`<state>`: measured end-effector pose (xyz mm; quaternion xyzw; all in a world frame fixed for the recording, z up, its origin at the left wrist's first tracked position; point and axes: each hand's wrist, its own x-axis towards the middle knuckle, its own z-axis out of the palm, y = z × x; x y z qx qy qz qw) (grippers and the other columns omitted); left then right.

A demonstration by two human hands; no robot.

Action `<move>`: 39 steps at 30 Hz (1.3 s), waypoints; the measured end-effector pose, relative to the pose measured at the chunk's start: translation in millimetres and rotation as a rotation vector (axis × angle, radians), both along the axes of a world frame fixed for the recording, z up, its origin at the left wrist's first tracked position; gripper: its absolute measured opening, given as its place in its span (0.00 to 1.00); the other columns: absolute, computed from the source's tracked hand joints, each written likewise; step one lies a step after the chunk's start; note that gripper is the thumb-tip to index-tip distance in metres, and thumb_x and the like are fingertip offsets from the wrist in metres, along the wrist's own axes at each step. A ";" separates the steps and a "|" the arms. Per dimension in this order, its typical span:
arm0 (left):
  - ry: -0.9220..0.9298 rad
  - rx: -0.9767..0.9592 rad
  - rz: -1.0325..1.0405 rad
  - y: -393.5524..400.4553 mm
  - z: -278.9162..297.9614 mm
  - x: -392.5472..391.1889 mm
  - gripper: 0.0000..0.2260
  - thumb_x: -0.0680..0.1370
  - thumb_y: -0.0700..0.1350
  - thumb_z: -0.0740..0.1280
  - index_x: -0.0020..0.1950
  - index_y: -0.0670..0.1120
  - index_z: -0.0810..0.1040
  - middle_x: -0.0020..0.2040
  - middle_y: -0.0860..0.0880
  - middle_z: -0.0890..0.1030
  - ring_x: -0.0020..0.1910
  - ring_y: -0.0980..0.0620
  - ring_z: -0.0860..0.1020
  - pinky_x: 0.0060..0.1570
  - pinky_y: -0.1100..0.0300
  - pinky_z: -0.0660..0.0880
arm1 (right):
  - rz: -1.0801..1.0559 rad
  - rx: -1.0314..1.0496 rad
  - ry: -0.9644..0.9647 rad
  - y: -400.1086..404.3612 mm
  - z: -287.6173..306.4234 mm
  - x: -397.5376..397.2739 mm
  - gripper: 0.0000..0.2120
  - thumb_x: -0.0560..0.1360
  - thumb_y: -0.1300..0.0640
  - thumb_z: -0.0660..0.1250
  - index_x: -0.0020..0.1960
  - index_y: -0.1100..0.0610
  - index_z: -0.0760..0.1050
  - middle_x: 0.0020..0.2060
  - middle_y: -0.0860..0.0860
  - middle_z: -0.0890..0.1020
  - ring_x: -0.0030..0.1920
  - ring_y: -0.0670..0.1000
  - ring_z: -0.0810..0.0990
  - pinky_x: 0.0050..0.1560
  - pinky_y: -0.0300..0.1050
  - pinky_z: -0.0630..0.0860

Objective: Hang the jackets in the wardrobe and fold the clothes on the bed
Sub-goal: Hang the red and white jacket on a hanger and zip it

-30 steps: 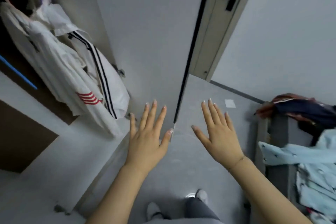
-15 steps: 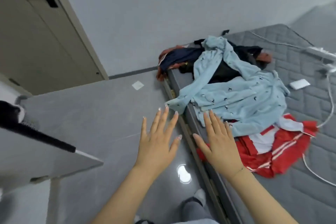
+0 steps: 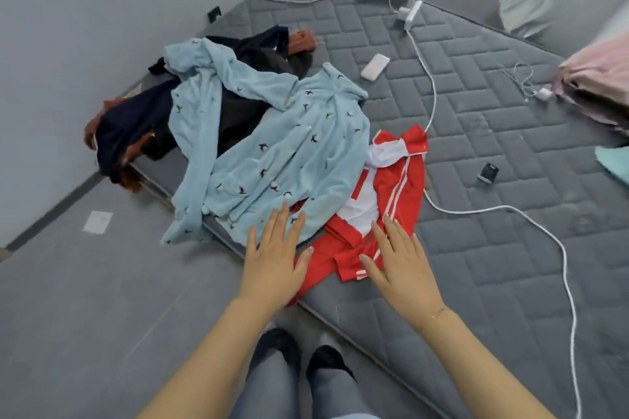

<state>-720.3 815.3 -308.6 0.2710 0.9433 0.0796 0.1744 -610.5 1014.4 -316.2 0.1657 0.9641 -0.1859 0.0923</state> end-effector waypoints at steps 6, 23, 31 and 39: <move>-0.065 0.015 -0.070 48.7 -55.7 -98.7 0.28 0.83 0.57 0.53 0.80 0.54 0.46 0.81 0.51 0.42 0.79 0.53 0.42 0.76 0.48 0.40 | -0.105 -0.020 -0.029 14.6 -46.9 -69.0 0.30 0.82 0.41 0.50 0.80 0.50 0.48 0.79 0.49 0.46 0.79 0.49 0.45 0.76 0.48 0.42; -0.317 -0.092 -0.360 220.4 -320.4 -220.3 0.33 0.79 0.59 0.62 0.79 0.60 0.49 0.80 0.50 0.37 0.79 0.46 0.43 0.74 0.37 0.52 | -0.689 -0.203 -0.135 122.4 -279.7 -171.2 0.37 0.78 0.44 0.64 0.80 0.48 0.47 0.79 0.53 0.48 0.78 0.59 0.49 0.76 0.56 0.54; -0.213 0.000 -0.313 218.4 -350.3 -225.3 0.27 0.79 0.46 0.65 0.78 0.51 0.62 0.81 0.47 0.50 0.77 0.44 0.56 0.71 0.43 0.62 | -0.711 -0.129 0.029 139.2 -356.6 -186.4 0.24 0.73 0.63 0.67 0.69 0.58 0.72 0.60 0.58 0.76 0.55 0.61 0.75 0.54 0.55 0.74; -0.135 0.451 -0.143 288.9 -298.0 -211.8 0.12 0.78 0.43 0.67 0.61 0.43 0.77 0.60 0.46 0.78 0.60 0.48 0.74 0.60 0.66 0.63 | -0.771 -0.348 -0.107 84.8 -334.4 -77.2 0.12 0.75 0.64 0.65 0.57 0.61 0.77 0.51 0.56 0.80 0.47 0.61 0.81 0.45 0.55 0.76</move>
